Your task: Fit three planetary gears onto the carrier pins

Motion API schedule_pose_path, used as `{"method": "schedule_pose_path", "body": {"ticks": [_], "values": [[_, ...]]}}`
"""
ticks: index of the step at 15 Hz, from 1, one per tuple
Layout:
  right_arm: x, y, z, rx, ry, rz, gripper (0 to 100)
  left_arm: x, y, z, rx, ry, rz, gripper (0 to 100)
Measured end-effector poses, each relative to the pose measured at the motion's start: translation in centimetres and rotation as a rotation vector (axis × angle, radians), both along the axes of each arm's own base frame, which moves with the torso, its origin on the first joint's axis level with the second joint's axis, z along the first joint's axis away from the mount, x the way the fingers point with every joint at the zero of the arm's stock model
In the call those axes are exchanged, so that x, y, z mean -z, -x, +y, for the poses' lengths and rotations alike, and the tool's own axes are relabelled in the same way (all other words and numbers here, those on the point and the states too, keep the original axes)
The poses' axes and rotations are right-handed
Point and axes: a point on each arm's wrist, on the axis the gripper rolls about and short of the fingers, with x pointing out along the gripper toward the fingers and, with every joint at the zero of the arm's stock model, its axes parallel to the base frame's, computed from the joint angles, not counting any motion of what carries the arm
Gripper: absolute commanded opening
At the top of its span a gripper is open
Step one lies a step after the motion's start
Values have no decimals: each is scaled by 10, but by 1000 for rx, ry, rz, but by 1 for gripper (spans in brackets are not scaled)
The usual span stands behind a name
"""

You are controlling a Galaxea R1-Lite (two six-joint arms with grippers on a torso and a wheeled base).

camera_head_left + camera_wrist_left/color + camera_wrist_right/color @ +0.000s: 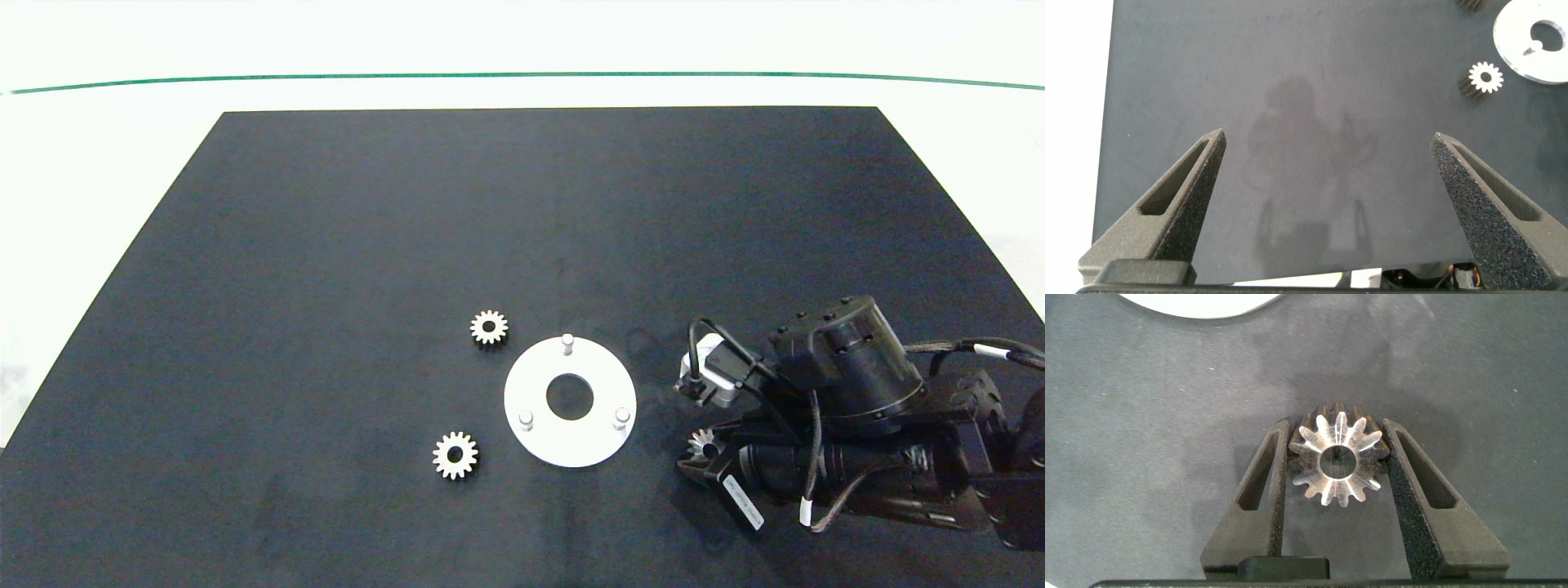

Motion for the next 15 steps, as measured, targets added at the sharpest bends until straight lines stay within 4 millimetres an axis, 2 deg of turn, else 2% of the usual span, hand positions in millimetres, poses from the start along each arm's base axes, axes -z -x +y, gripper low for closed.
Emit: {"method": "schedule_pose_path", "body": {"ticks": [4,9,13,15], "values": [[-9,2,-1,10,4,-40,19,0,0,0,0,0,1,100],[-33,9,1,-15,-27,-89,19,0,-1,0,1,-1,4,100],[-61,18,15,-69,-57,-141,19,0,0,0,-1,-1,1,100],[-68,19,25,-94,-68,-152,19,-1,0,0,-2,-1,-2,100]]}}
